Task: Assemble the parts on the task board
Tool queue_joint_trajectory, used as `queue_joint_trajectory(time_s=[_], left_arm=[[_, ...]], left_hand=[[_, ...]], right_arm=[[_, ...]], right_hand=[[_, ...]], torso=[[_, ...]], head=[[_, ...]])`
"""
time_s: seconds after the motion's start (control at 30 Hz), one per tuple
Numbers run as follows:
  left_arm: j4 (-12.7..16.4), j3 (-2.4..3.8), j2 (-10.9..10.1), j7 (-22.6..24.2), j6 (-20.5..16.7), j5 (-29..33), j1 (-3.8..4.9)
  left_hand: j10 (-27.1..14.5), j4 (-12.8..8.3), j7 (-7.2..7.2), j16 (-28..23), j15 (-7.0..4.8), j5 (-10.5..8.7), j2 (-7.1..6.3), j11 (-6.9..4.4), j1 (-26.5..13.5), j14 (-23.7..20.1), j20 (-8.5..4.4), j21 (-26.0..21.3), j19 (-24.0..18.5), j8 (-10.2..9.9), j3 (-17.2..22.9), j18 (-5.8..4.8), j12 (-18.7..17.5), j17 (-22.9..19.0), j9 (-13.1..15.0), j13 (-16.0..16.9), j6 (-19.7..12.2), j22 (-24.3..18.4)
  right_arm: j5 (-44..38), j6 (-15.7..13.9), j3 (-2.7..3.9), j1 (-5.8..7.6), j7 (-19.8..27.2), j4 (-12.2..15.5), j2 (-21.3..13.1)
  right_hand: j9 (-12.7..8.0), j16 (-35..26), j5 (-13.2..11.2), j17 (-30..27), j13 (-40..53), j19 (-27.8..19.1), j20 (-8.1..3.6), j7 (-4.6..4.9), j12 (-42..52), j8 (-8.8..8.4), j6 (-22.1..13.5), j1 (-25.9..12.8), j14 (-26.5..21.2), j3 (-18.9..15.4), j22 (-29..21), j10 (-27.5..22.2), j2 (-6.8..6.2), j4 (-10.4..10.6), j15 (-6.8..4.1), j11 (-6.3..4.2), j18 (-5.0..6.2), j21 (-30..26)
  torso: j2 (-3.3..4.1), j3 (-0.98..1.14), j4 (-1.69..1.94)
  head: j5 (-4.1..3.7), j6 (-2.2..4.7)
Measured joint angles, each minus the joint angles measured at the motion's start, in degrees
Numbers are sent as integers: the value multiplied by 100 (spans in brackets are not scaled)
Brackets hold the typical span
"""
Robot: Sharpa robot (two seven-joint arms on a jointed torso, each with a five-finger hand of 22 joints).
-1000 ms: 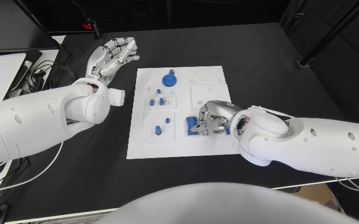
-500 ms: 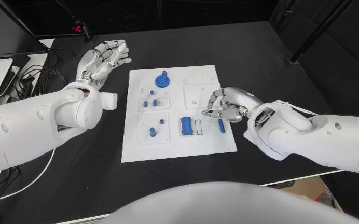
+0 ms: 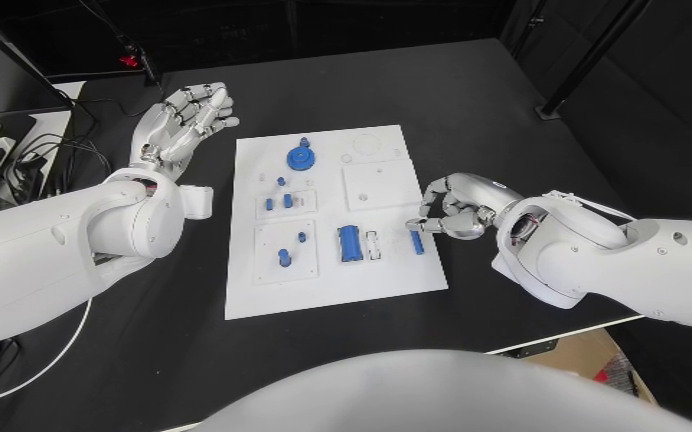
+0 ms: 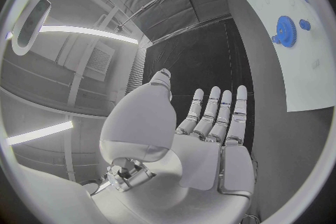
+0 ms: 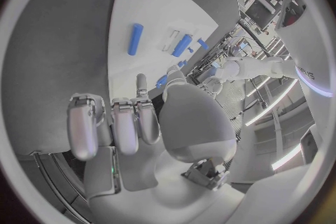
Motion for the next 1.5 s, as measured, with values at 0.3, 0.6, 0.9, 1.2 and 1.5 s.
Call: queue_joint_trajectory(time_s=[0.3, 0.6, 0.9, 1.2, 1.5], left_arm=[[6, 0, -6, 0, 0, 0, -11], [13, 0, -8, 0, 2, 0, -14], [13, 0, -6, 0, 5, 0, -15], [19, 0, -7, 0, 9, 0, -15], [27, 0, -9, 0, 12, 0, -15]], left_hand=[[0, 0, 0, 0, 0, 0, 0, 0, 0, 0, 0, 0, 0, 0, 0, 0, 0, 0, 0, -7, 0, 0], [0, 0, 0, 0, 0, 0, 0, 0, 0, 0, 0, 0, 0, 0, 0, 0, 0, 1, 0, -7, 0, 0], [0, 0, 0, 0, 0, 0, 0, 0, 0, 0, 0, 0, 0, 0, 0, 0, 0, 1, 0, -6, 0, 0], [0, -16, 0, 21, 0, 22, 0, 0, 0, 0, 0, 0, 0, 0, -16, 0, 0, -8, -5, -6, 0, 0], [0, -16, 0, 21, 0, 22, 0, 0, 0, 0, 0, 0, 0, 0, -16, 0, 0, -7, -5, -12, 0, 0]], right_arm=[[-354, 613, -3, -15, -798, 21, 136], [-620, 1006, -2, -18, -1142, -35, 296], [-771, 1217, -2, -25, -1246, -202, 511], [-840, 1430, 11, -42, -1276, -424, 727], [-948, 1704, 46, -93, -1268, -572, 900]], right_hand=[[9, 0, -93, 0, 0, 0, 0, -69, 0, 140, 152, -100, 0, 0, 0, 0, 5, 0, 0, 0, 0, 52], [9, 0, -248, -1, 0, 0, 0, -89, 0, 173, 173, -157, 0, 0, 0, 0, 62, 0, 0, -1, 0, 80], [9, 0, -277, -1, 0, 0, -1, -111, 0, 206, 232, -159, 0, 0, 0, 0, 65, 0, 0, -44, 0, 80], [21, 0, -301, -1, 0, 0, -1, -126, 0, 250, 260, -62, 0, 24, 0, -9, 161, -23, -1, -77, 0, 80], [2179, 0, -587, -1, 0, 2, -3, -172, 0, 256, 255, 484, 22, 151, 0, 0, 151, -66, -23, -86, 0, 80]], torso=[[0, -2, 8], [0, -1, 20], [0, 1, 18], [-4, 2, 19], [-4, 1, 20]], head=[[-30, 0], [-17, 0], [-27, 0], [-4, 0], [37, 0]])
